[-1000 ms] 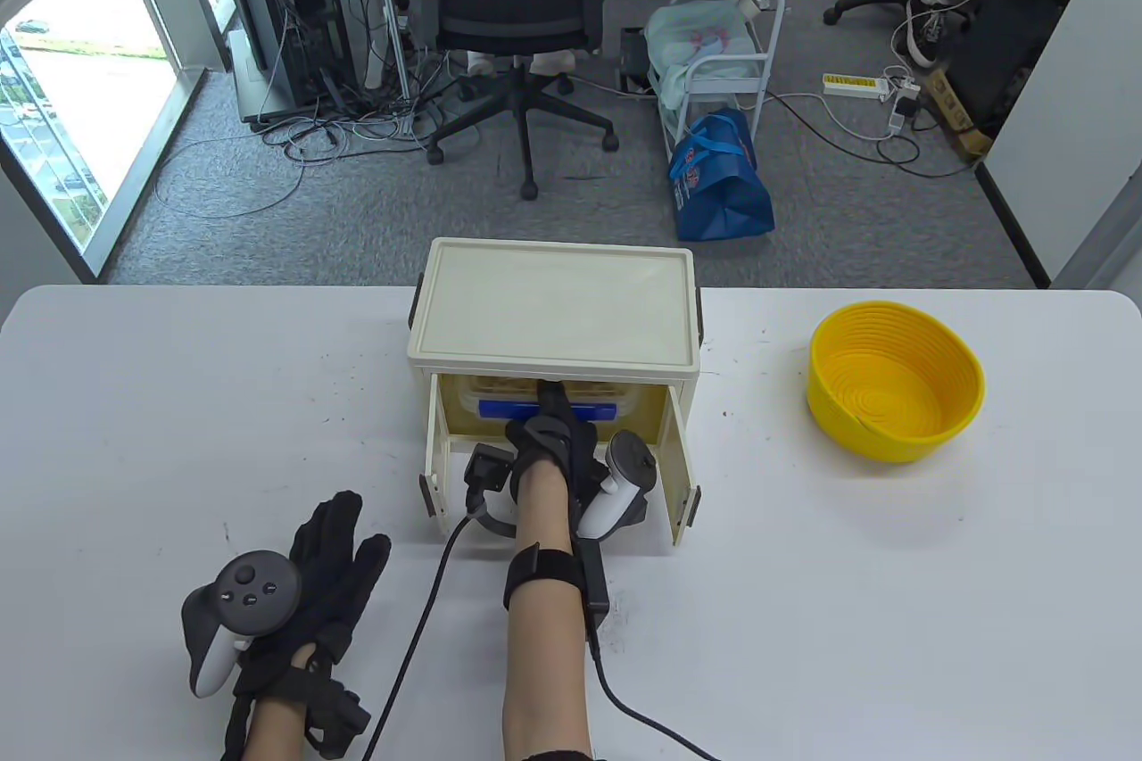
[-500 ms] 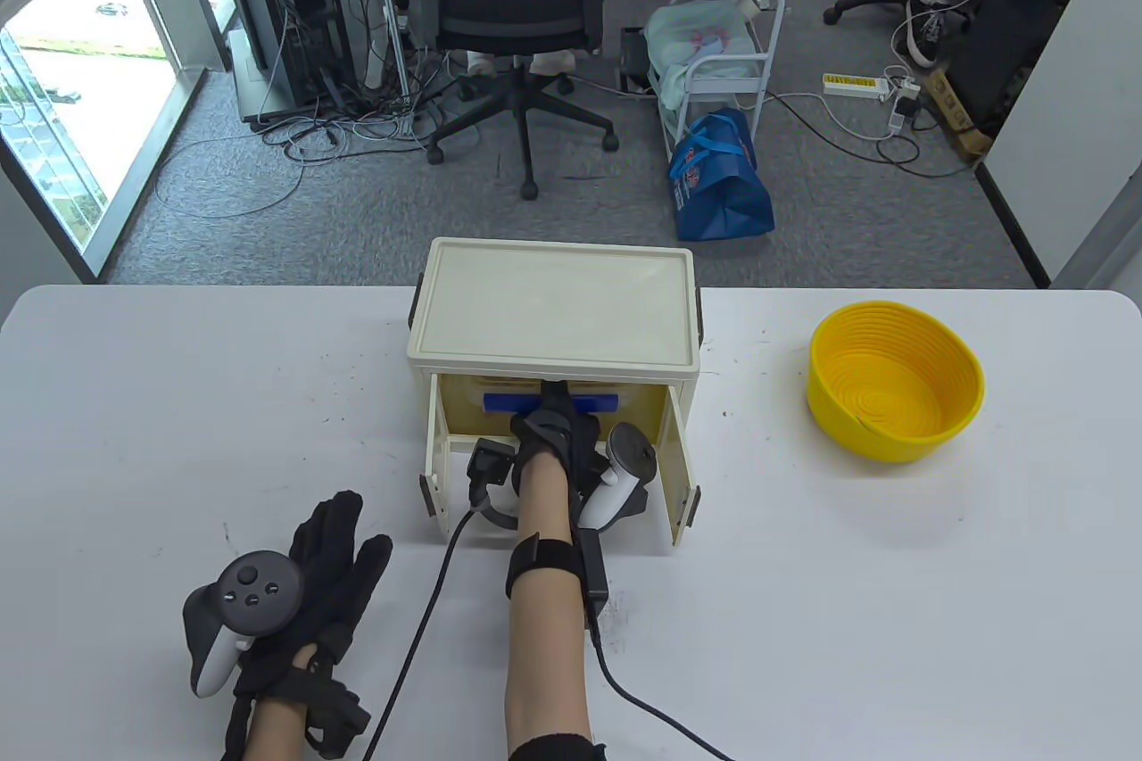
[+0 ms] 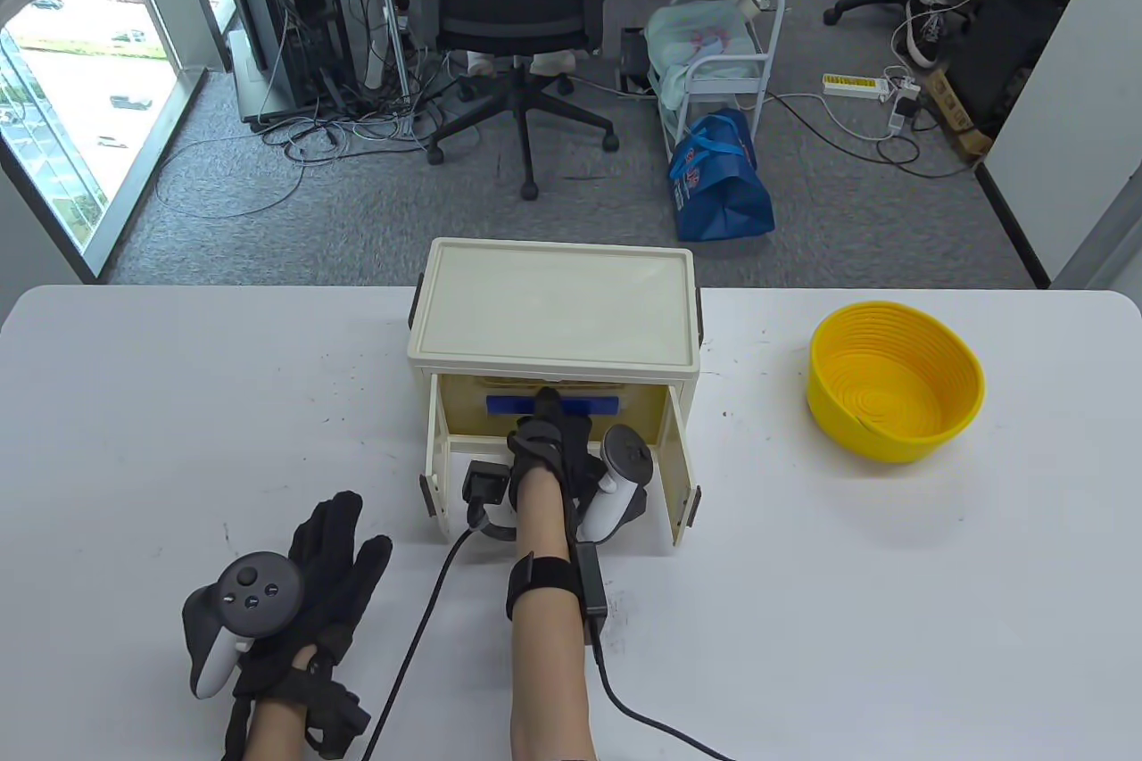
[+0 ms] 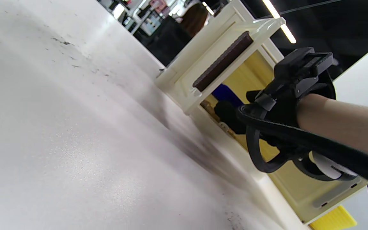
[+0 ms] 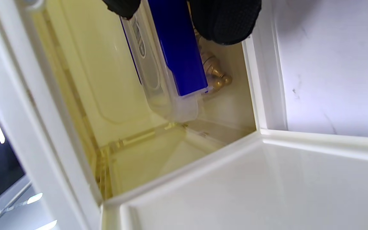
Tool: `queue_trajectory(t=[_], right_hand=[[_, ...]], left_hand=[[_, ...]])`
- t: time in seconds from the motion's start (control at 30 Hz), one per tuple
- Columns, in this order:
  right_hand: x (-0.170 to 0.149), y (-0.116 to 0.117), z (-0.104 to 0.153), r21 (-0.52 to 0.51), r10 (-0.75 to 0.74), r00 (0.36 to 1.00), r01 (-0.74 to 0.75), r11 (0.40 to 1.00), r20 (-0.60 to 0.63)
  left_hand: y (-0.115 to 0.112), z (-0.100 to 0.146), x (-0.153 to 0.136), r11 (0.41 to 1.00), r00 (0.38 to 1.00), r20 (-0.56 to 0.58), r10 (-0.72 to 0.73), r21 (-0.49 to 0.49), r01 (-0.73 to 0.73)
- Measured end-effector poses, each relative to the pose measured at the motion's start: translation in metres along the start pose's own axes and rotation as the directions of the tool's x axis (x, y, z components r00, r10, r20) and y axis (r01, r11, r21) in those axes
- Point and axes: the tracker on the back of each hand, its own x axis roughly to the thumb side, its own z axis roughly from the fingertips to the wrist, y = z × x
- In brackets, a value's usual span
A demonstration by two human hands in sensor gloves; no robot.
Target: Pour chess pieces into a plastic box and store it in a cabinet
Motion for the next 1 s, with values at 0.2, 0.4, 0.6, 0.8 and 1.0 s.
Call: queue_trajectory(t=[0.2,0.4,0.6,0.8,1.0], right_hand=[[-0.015,-0.002,0.015,0.001,0.131,0.984,-0.132,0.991,0.123],[-0.011,-0.01,0.035,0.017,0.191,0.968,-0.196,0.98,0.161],[0.0,-0.022,0.068,0.043,0.44,0.863,-0.463,0.885,0.248],[0.024,-0.029,0.11,0.001,0.704,0.603,-0.759,0.651,0.375],[0.053,-0.044,0.157,-0.188,0.833,0.27,-0.897,0.4,0.483]], left_hand=[[-0.001,0.002,0.006,1.0,0.999,0.034,-0.017,0.004,0.017],[-0.002,0.003,0.009,1.0,0.999,0.047,-0.023,0.001,0.023],[-0.002,0.003,0.009,1.0,0.999,0.047,-0.025,-0.001,0.025],[-0.006,0.004,0.013,0.997,0.996,0.061,-0.071,0.004,0.071],[-0.011,0.004,0.017,0.993,0.99,0.074,-0.116,0.006,0.116]])
